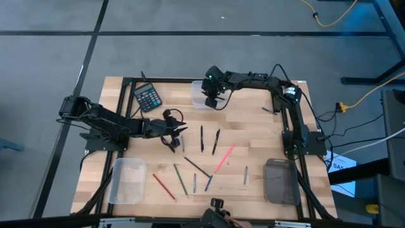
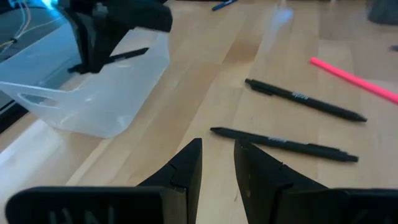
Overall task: Sort crayons/erasers/pens/pencils in bins
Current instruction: Put the right black pen into the top transparent bin, then put the middle black pen into the top transparent bin
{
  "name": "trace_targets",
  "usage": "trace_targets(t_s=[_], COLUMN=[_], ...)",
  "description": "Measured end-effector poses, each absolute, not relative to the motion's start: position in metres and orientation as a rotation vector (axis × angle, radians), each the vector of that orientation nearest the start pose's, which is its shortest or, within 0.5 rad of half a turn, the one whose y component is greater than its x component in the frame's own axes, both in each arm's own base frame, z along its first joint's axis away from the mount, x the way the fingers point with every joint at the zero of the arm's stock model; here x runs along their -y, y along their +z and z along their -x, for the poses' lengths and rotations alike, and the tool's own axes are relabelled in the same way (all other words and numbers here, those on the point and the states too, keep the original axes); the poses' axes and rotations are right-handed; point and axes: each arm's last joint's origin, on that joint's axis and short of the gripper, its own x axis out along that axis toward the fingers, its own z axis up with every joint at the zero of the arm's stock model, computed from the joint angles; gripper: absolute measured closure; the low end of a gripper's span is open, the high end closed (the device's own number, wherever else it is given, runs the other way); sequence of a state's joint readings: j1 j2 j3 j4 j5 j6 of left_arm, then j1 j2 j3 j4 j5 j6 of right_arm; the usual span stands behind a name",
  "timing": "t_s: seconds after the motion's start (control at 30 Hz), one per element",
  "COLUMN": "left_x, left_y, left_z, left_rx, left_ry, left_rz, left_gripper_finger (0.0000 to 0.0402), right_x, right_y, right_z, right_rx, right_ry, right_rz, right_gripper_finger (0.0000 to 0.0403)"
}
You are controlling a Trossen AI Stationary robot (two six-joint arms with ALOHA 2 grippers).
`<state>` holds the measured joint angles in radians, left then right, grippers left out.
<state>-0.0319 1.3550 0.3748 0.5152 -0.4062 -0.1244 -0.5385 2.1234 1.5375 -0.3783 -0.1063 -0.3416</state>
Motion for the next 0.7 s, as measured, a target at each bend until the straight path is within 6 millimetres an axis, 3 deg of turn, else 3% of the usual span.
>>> trace_targets(t_s=[0.4, 0.6, 0.7], left_x=[-0.0033, -0.0043, -0.0050], left_y=[0.1491, 0.1475, 0.1459], left_z=[-0.2345, -0.2332, -0.2321], left_rx=[-0.432, -0.448, -0.465], left_ry=[0.379, 0.416, 0.437], left_rz=[0.026, 0.012, 0.000], left_gripper_finger=[0.0315, 0.0315, 0.0315], right_x=[0.2320, 0.2329, 0.2305], right_y=[0.1669, 0.1675, 0.1705], right_z=[-0.3923, -0.3926, -0.3936], right_rx=[-0.938, -0.937, -0.990], right_ry=[-0.264, -0.287, -0.406], right_rz=[0.100, 0.108, 0.103], right_gripper_finger=[0.0333, 0.0289, 0.0264])
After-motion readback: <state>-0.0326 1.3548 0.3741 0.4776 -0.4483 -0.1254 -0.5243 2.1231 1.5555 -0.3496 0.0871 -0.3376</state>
